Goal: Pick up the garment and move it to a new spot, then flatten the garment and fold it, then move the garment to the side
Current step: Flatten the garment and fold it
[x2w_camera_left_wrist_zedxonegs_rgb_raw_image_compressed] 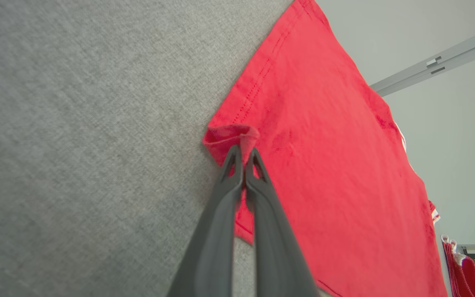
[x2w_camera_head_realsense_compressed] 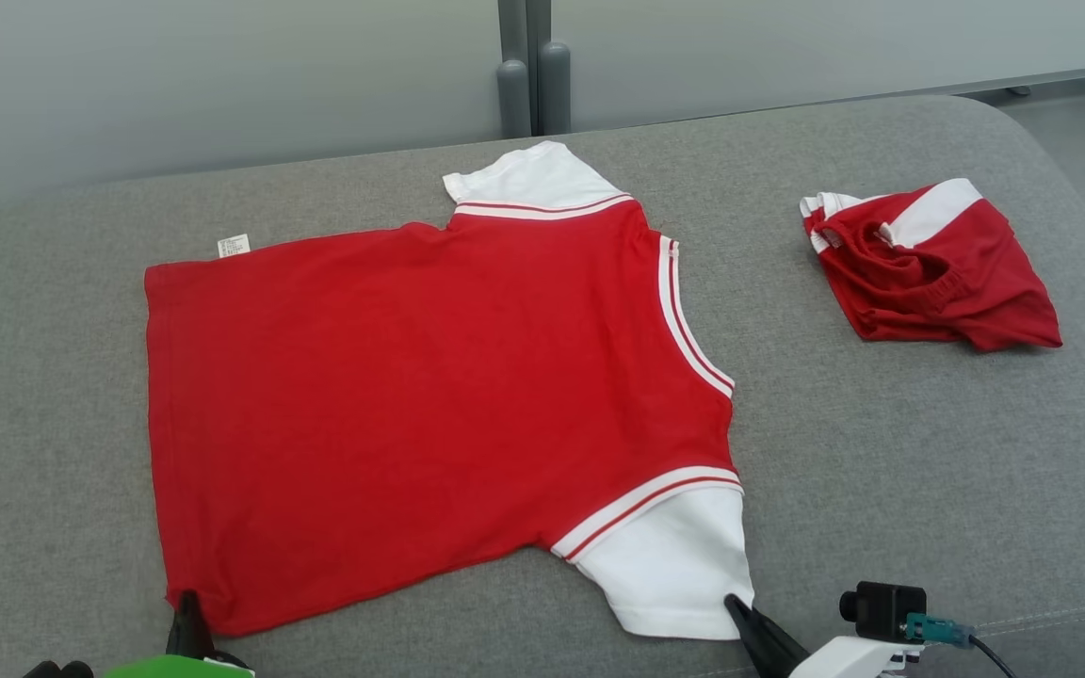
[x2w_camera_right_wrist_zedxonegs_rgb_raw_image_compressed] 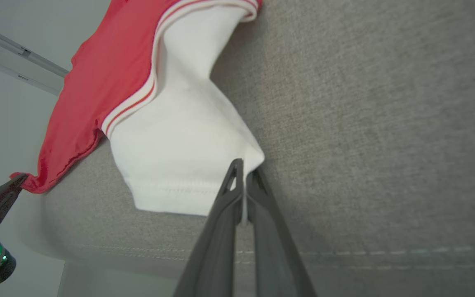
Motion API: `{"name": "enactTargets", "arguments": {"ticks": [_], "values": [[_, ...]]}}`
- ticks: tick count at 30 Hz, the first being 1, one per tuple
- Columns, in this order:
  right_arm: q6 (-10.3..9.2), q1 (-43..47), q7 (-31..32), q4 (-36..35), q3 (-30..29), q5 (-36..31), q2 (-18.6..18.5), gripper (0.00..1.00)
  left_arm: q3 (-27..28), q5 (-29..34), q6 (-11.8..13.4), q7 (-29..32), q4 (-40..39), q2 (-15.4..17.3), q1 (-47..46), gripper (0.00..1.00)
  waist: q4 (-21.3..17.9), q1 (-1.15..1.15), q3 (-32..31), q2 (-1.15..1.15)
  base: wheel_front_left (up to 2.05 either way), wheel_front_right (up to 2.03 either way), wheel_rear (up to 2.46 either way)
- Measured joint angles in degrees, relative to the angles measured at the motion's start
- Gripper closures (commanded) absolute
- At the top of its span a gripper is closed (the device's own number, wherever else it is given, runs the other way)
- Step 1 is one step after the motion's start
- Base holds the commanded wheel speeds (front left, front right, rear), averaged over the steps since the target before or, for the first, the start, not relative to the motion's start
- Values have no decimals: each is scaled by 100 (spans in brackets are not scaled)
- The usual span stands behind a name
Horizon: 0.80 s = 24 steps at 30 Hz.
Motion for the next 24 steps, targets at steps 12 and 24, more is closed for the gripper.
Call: {"name": "enactTargets", "arguments": {"ticks": [12,24], "values": [[0,-192,448,-1564,186,1316,-268,100,293,46,-203,-18,-603,-8,-282,100,-52,0,-29,0,0,0,0],[-1,-950,1059,-1731,-382,2082,-681,100,163,367,-137,9,-556,81,-805,100,-94,0,72,0,0,0,0]]}}
